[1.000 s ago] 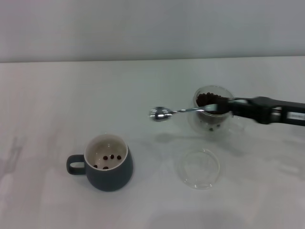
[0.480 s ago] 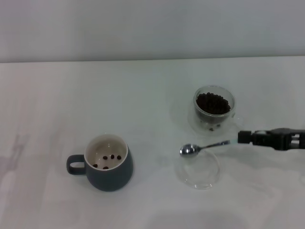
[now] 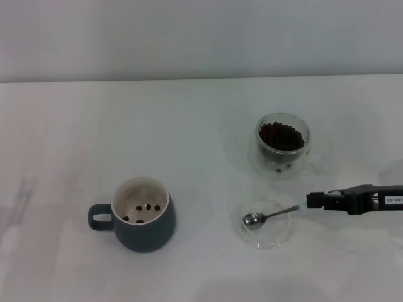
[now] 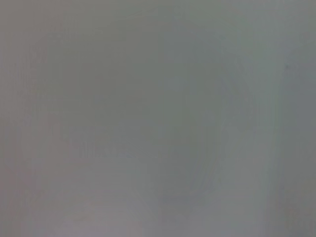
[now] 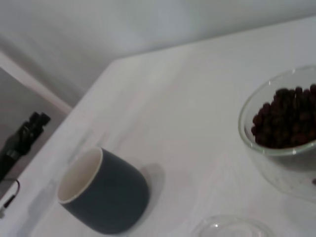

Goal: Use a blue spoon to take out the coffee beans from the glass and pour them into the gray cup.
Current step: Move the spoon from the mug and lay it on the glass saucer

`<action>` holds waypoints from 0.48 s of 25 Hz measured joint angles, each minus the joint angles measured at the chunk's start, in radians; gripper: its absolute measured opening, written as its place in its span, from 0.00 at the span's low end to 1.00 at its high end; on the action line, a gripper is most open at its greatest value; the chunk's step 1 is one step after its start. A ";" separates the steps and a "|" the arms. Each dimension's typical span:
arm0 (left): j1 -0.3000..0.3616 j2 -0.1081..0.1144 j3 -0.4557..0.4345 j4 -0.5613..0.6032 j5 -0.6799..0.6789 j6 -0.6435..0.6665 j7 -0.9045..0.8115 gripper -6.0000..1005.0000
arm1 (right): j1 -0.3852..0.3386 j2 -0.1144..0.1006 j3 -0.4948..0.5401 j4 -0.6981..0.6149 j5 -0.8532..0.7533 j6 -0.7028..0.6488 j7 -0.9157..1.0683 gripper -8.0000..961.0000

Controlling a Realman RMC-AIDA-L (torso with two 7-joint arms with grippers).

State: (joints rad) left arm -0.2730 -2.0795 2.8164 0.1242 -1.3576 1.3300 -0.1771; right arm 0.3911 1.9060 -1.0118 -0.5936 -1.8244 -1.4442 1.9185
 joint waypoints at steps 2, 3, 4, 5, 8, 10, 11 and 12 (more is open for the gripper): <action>-0.001 0.000 0.000 0.000 0.000 0.000 0.000 0.75 | 0.006 0.004 -0.002 0.002 -0.014 0.004 0.003 0.18; -0.001 0.000 0.000 0.000 0.000 0.000 0.000 0.75 | 0.009 0.004 -0.004 0.004 -0.017 0.004 0.003 0.18; -0.001 0.000 0.000 0.000 0.000 0.000 0.000 0.75 | 0.011 0.005 -0.008 0.008 -0.018 0.004 0.003 0.18; -0.002 -0.001 0.000 0.000 0.000 0.000 0.000 0.75 | 0.013 0.006 -0.010 0.010 -0.020 0.004 0.003 0.18; -0.002 -0.001 0.000 0.000 0.000 0.000 0.001 0.75 | 0.018 0.009 -0.011 0.011 -0.045 0.006 0.004 0.18; -0.002 -0.001 0.000 0.000 0.000 0.000 0.001 0.75 | 0.022 0.011 -0.010 0.011 -0.067 0.015 0.004 0.18; -0.002 -0.002 0.000 0.000 0.000 0.000 0.001 0.75 | 0.023 0.013 -0.010 0.011 -0.075 0.019 0.004 0.18; -0.002 -0.002 0.000 0.000 0.000 0.000 0.001 0.75 | 0.023 0.014 -0.010 0.011 -0.080 0.024 0.003 0.18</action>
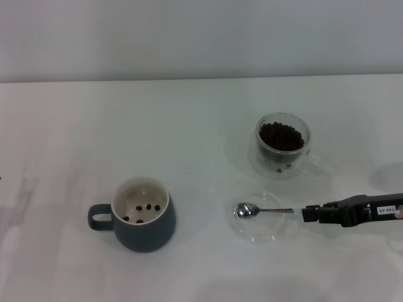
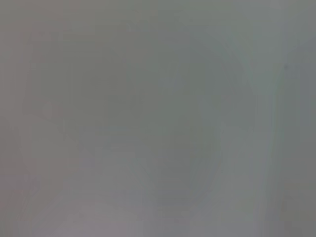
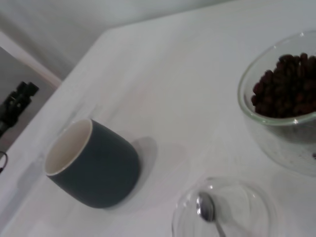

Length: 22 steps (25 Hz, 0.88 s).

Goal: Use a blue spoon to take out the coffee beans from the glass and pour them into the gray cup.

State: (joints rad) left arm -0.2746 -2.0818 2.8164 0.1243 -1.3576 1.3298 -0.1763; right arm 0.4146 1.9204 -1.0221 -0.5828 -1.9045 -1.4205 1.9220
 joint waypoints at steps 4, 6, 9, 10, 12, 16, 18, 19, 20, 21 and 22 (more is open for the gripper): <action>0.000 0.000 0.000 0.000 0.000 0.000 0.000 0.75 | 0.001 0.004 0.001 0.000 -0.013 0.014 -0.006 0.18; 0.000 0.000 0.000 0.000 0.000 0.000 0.000 0.76 | -0.002 0.006 0.005 -0.008 -0.013 0.021 -0.012 0.18; 0.000 0.000 0.000 0.000 0.000 0.000 0.000 0.76 | -0.008 0.009 0.009 -0.016 -0.008 0.027 -0.022 0.23; 0.001 0.000 0.000 0.000 0.000 0.000 0.000 0.76 | -0.008 0.009 0.010 -0.017 -0.006 0.027 -0.025 0.25; 0.001 0.000 0.000 0.000 0.000 0.000 0.000 0.76 | -0.009 0.010 0.012 -0.020 -0.005 0.028 -0.039 0.29; 0.002 0.001 0.000 0.000 0.000 0.000 0.000 0.76 | -0.009 0.030 0.083 -0.023 -0.002 0.006 -0.141 0.32; 0.003 0.001 0.000 0.000 0.000 0.000 0.000 0.76 | -0.010 0.047 0.149 -0.023 -0.001 -0.020 -0.226 0.32; 0.003 0.002 0.000 0.000 0.000 0.000 0.000 0.76 | -0.014 0.060 0.200 -0.023 0.000 -0.038 -0.281 0.32; 0.003 0.002 0.000 0.000 0.000 0.000 0.000 0.76 | -0.017 0.070 0.242 -0.023 0.005 -0.051 -0.323 0.36; 0.003 0.002 0.000 0.000 0.000 0.000 0.000 0.76 | -0.022 0.080 0.290 -0.019 0.015 -0.062 -0.368 0.41; 0.003 0.002 0.000 0.000 0.000 0.000 0.000 0.76 | -0.027 0.087 0.329 -0.004 0.039 -0.069 -0.413 0.45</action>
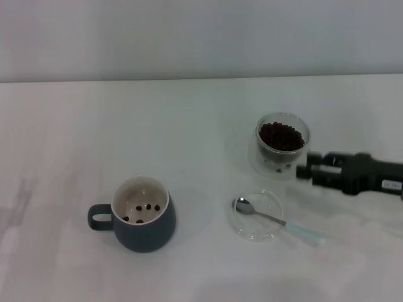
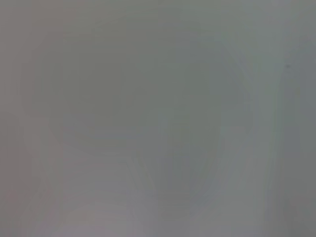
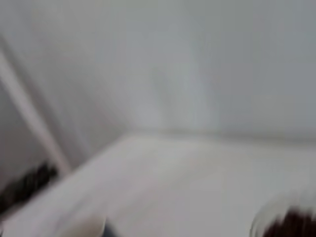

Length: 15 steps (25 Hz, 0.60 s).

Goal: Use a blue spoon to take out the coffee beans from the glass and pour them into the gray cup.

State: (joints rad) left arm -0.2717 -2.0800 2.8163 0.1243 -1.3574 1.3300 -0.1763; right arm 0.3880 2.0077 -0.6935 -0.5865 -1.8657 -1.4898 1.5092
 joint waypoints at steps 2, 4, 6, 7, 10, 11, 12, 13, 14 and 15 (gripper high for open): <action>0.000 0.000 0.000 0.000 0.000 0.000 0.000 0.76 | -0.011 0.003 0.048 0.049 0.074 -0.005 -0.087 0.53; 0.001 0.000 -0.001 0.000 0.000 0.000 0.000 0.76 | -0.027 0.002 0.074 0.124 0.194 -0.006 -0.199 0.62; 0.001 0.000 -0.002 0.000 -0.001 0.000 0.000 0.76 | -0.044 0.002 0.081 0.202 0.320 -0.007 -0.320 0.70; 0.001 0.000 -0.002 0.000 -0.001 -0.001 0.000 0.76 | -0.051 0.002 0.081 0.242 0.385 -0.007 -0.385 0.75; 0.000 0.000 -0.001 0.000 -0.001 -0.009 0.000 0.76 | -0.064 0.002 0.083 0.404 0.624 -0.012 -0.599 0.82; 0.000 0.000 -0.001 0.000 -0.001 -0.012 0.000 0.76 | -0.065 0.002 0.084 0.471 0.719 -0.017 -0.673 0.84; -0.001 0.000 -0.001 0.000 -0.001 -0.015 0.000 0.76 | -0.065 0.003 0.084 0.530 0.793 -0.028 -0.746 0.85; -0.002 0.000 -0.001 0.000 -0.001 -0.018 0.000 0.76 | -0.064 0.003 0.085 0.576 0.851 -0.042 -0.814 0.87; -0.002 0.000 0.000 0.000 0.000 -0.020 0.000 0.76 | -0.064 0.003 0.085 0.609 0.887 -0.055 -0.880 0.89; -0.003 -0.001 0.000 0.000 0.000 -0.020 0.000 0.76 | -0.063 0.004 0.085 0.669 0.921 -0.077 -1.010 0.90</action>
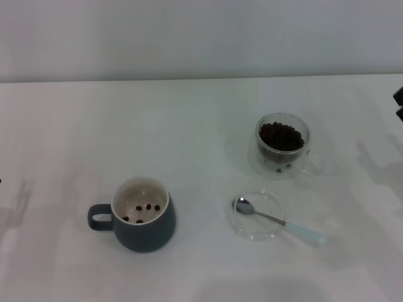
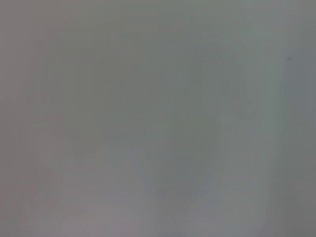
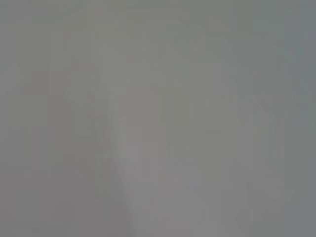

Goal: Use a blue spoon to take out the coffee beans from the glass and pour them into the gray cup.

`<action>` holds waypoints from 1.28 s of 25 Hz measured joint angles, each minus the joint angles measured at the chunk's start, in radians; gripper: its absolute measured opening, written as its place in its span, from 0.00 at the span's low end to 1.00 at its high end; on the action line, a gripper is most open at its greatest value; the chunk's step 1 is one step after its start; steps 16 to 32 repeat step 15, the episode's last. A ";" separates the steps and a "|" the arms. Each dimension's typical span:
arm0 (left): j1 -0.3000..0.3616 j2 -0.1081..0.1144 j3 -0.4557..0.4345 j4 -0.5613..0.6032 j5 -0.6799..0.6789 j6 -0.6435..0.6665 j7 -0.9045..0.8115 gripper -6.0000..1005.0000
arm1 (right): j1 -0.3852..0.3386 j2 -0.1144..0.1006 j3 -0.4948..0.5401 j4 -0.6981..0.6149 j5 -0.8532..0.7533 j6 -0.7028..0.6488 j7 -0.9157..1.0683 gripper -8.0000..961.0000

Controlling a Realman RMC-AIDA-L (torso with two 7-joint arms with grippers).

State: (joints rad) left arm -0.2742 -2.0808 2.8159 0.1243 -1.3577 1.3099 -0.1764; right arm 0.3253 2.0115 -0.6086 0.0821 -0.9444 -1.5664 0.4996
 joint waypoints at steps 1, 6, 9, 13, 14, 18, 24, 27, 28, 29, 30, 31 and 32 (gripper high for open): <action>0.000 0.000 0.000 0.000 0.000 -0.001 0.000 0.76 | 0.000 0.000 0.000 0.000 0.000 0.000 0.000 0.90; -0.010 -0.001 0.000 0.001 0.000 -0.005 0.000 0.76 | 0.005 0.001 0.000 0.079 0.004 0.009 -0.242 0.90; -0.013 -0.002 0.000 0.003 0.000 -0.010 0.000 0.75 | 0.005 0.001 0.001 0.095 -0.001 0.026 -0.282 0.90; -0.024 -0.002 0.001 0.007 0.000 -0.027 0.000 0.76 | 0.004 0.001 0.001 0.109 -0.004 0.034 -0.282 0.90; -0.028 -0.002 0.000 0.008 0.000 -0.034 0.000 0.76 | 0.004 0.001 0.001 0.114 -0.005 0.035 -0.282 0.90; -0.032 -0.002 0.000 0.008 0.000 -0.039 0.000 0.76 | 0.005 0.001 0.001 0.117 -0.005 0.035 -0.282 0.90; -0.032 -0.002 0.000 0.008 0.000 -0.039 0.000 0.76 | 0.005 0.001 0.001 0.117 -0.005 0.035 -0.282 0.90; -0.032 -0.002 0.000 0.008 0.000 -0.039 0.000 0.76 | 0.005 0.001 0.001 0.117 -0.005 0.035 -0.282 0.90; -0.032 -0.002 0.000 0.008 0.000 -0.039 0.000 0.76 | 0.005 0.001 0.001 0.117 -0.005 0.035 -0.282 0.90; -0.032 -0.002 0.000 0.008 0.000 -0.039 0.000 0.76 | 0.005 0.001 0.001 0.117 -0.005 0.035 -0.282 0.90; -0.032 -0.002 0.000 0.008 0.000 -0.039 0.000 0.76 | 0.005 0.001 0.001 0.117 -0.005 0.035 -0.282 0.90; -0.032 -0.002 0.000 0.008 0.000 -0.039 0.000 0.76 | 0.005 0.001 0.001 0.117 -0.005 0.035 -0.282 0.90; -0.032 -0.002 0.000 0.008 0.000 -0.039 0.000 0.76 | 0.005 0.001 0.001 0.117 -0.005 0.035 -0.282 0.90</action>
